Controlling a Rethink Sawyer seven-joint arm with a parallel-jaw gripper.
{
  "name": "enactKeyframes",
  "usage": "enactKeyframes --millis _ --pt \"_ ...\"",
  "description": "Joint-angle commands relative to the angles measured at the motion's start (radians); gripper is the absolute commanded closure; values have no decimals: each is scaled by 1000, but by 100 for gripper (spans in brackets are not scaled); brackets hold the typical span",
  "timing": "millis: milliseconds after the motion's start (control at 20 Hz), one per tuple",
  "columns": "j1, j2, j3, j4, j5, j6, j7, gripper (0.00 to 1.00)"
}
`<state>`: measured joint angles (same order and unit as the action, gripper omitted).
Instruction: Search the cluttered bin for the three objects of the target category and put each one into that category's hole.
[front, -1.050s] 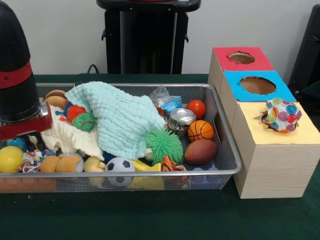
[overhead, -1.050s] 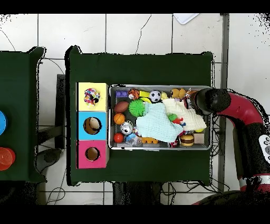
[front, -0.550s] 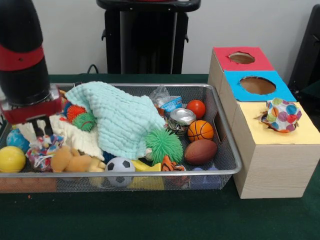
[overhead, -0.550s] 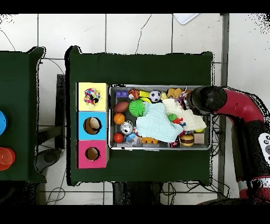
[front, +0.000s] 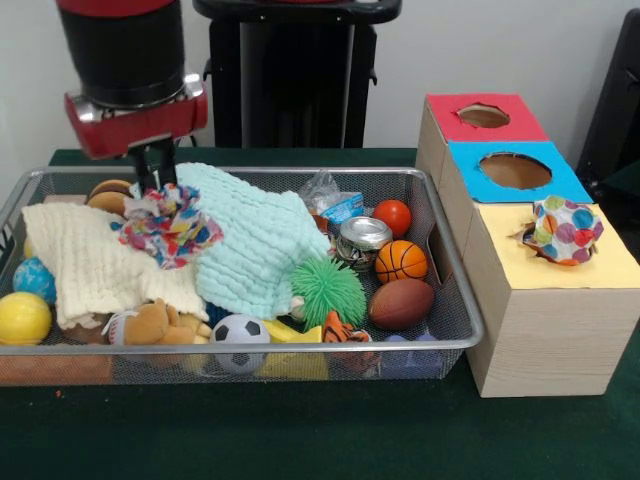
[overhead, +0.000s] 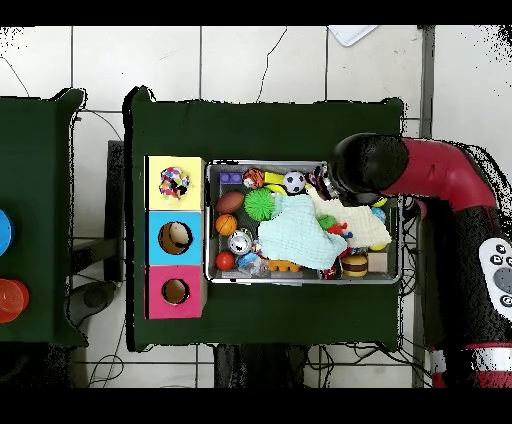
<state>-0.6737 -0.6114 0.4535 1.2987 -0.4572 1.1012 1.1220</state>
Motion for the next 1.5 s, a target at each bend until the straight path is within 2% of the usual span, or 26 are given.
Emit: enactKeyframes --millis 50,300,600,950,1350,1500 --pt "14 -100 -43 257 68 -63 170 100" --pt "103 -138 -80 355 113 -168 337 100" --pt "251 -157 -157 376 188 -221 497 100" --pt "364 -139 -216 369 236 -282 573 100" --pt "492 -121 -262 308 280 -235 691 100" --pt "516 -113 -274 308 290 -248 709 100"
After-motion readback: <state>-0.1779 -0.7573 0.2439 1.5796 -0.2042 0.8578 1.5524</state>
